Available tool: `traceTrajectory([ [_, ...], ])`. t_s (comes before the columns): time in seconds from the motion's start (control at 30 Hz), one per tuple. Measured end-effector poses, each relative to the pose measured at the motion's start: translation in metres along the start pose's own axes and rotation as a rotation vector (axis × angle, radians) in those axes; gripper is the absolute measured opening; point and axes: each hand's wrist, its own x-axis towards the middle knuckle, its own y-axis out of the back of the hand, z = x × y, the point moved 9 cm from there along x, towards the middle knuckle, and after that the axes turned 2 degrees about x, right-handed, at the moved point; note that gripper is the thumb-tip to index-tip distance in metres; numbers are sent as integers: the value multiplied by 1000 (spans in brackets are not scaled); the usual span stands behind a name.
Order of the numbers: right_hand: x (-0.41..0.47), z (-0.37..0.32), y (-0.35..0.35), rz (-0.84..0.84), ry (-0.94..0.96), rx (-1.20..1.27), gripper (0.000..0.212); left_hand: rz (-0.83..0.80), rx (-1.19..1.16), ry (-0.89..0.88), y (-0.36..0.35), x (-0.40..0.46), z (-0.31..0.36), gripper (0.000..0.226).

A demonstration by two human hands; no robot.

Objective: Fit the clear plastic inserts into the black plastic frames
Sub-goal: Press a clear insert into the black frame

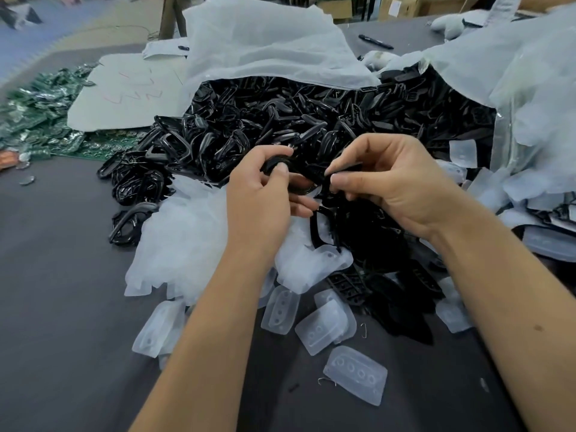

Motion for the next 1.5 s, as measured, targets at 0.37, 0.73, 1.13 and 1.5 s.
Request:
traceTrajectory([
  [0.37,0,12,-7,21,35,73,17,21,10,1,-1,2,-3,25],
  [0.73,0,9,1,99,135,-14,24,38,-13,-6,0,3,-4,25],
  [1.13,-2,-5,3,159,304,-205,26,39,-23,-38,-1,2,-1,32],
  [1.5,1,3,22,261,180,-53,30,74,-9,-29,2,2,-5,7],
])
